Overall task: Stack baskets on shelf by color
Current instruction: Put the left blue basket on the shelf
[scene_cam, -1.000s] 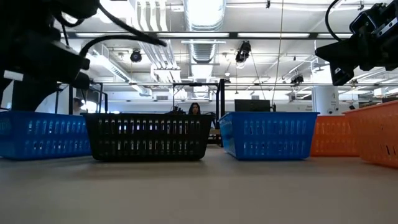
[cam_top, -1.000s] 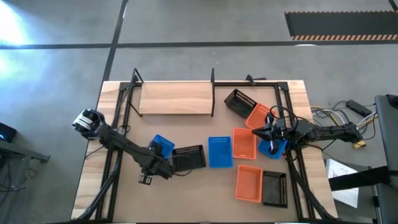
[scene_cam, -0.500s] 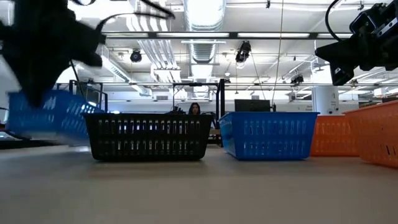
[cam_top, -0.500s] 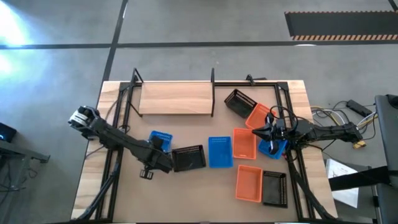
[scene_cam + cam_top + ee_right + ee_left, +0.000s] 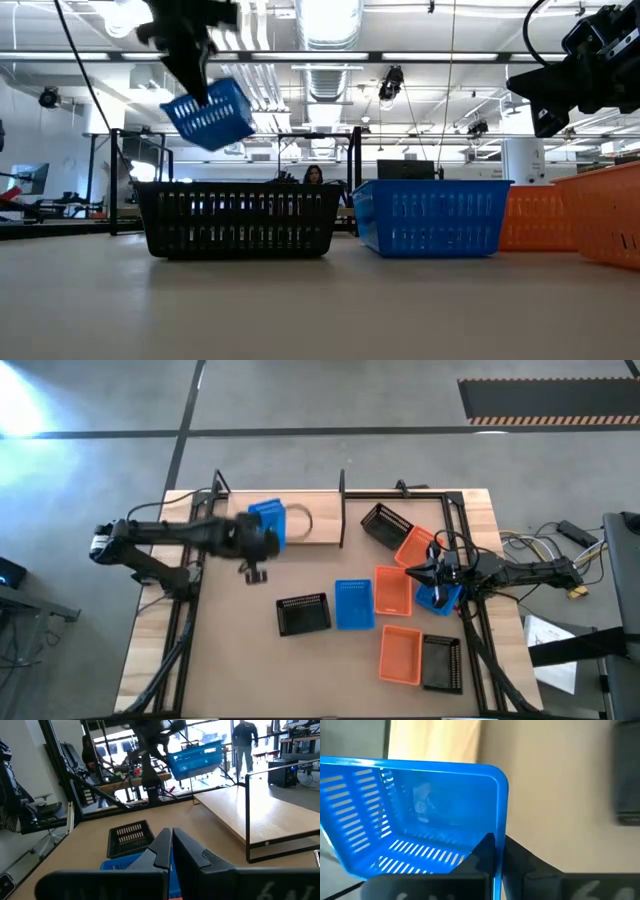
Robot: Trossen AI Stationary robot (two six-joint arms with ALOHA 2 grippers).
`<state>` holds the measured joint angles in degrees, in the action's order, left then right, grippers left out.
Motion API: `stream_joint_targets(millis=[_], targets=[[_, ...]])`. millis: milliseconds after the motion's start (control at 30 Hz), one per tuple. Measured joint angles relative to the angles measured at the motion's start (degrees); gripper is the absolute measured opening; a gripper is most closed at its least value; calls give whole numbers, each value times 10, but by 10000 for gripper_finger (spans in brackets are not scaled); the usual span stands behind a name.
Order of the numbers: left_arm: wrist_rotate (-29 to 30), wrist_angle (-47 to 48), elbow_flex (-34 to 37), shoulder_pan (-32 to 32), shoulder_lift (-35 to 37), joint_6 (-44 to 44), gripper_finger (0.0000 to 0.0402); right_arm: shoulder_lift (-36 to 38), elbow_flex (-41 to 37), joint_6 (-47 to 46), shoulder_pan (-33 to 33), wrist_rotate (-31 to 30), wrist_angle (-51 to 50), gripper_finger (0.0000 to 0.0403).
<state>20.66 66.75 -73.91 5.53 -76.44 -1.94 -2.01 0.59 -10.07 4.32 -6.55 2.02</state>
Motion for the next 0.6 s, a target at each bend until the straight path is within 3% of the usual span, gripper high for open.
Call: stream_joint_targets(millis=[133, 267, 600], targets=[[-50, -33, 28, 111, -15, -68, 0, 0, 0, 0, 0, 0, 0, 9], [-66, -33, 55, 182, -37, -98, 0, 0, 0, 0, 0, 0, 0, 9], [-66, -33, 114, 226, -58, -166, 0, 0, 0, 0, 0, 0, 0, 9]])
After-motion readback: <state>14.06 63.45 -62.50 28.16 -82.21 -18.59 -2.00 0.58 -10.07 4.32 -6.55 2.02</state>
